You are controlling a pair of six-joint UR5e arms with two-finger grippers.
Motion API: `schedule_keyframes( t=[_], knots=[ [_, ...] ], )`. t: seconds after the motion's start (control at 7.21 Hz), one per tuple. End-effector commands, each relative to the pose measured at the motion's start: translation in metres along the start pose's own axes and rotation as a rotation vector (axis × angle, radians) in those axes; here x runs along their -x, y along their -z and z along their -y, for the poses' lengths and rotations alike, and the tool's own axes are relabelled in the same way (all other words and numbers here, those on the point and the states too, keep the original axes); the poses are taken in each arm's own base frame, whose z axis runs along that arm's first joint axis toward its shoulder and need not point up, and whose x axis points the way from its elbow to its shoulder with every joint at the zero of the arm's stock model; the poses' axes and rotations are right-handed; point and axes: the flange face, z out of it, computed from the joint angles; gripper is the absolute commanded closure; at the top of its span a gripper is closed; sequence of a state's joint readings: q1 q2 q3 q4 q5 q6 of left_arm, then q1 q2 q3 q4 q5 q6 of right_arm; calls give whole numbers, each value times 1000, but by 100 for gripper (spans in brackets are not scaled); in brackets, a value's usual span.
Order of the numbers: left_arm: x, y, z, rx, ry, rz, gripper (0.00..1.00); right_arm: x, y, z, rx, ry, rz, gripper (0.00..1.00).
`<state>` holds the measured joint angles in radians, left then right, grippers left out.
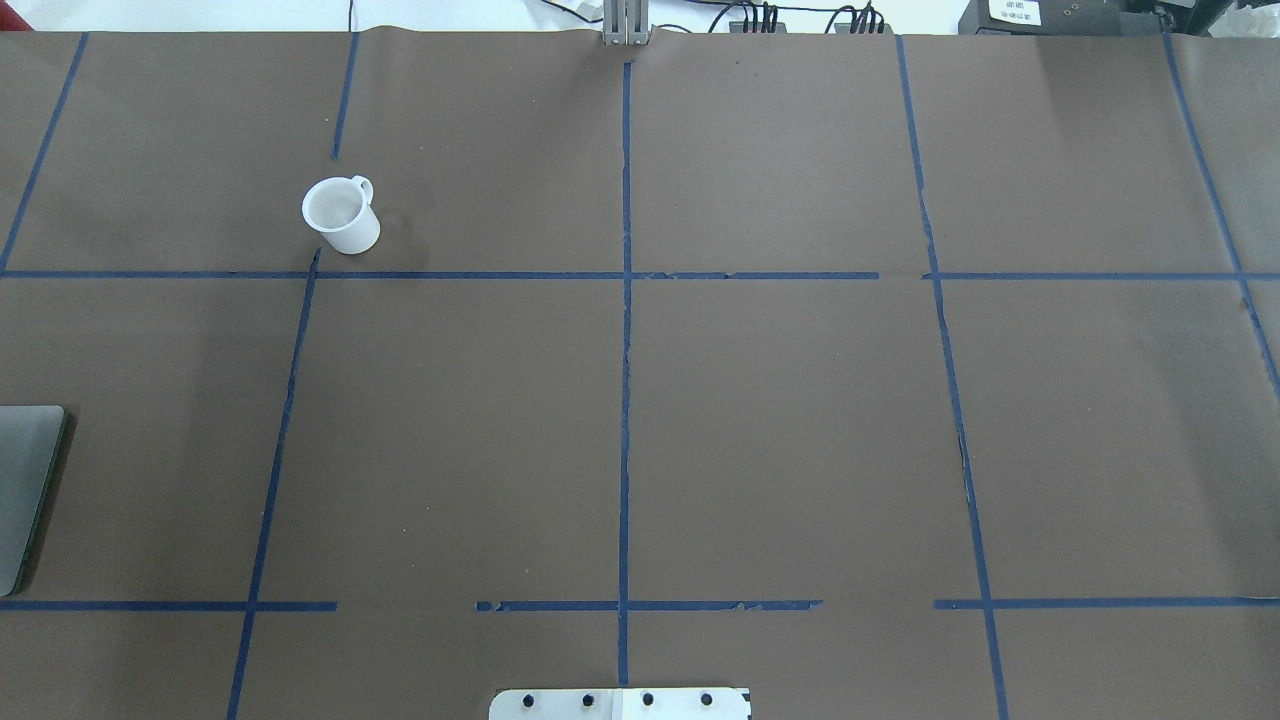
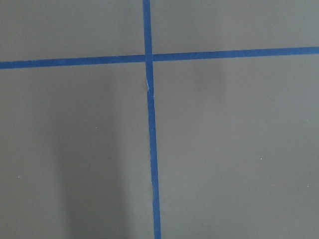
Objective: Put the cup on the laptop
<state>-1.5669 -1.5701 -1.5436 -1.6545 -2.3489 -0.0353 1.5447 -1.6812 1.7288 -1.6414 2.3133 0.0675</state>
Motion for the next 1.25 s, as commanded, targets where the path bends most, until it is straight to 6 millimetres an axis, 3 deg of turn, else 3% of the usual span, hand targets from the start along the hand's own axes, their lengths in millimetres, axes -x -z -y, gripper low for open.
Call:
schedule_keyframes(
  t=[0.0, 0.55, 0.69, 0.83, 0.97, 1.11],
  knots=[
    [-6, 4, 6, -11, -12, -3, 0, 0, 0, 0, 0, 0, 0, 0],
    [-48, 38, 35, -115, -118, -12, 0, 0, 0, 0, 1, -1, 0, 0],
    [-76, 40, 45, -115, -158, -45, 0, 0, 0, 0, 0, 0, 0, 0],
    [-148, 33, 71, -99, -198, -65, 0, 0, 0, 0, 0, 0, 0, 0],
    [-195, 28, 85, -92, -198, -84, 0, 0, 0, 0, 0, 0, 0, 0],
    [-228, 32, 96, -98, -206, -99, 0, 0, 0, 0, 0, 0, 0, 0]
  ],
)
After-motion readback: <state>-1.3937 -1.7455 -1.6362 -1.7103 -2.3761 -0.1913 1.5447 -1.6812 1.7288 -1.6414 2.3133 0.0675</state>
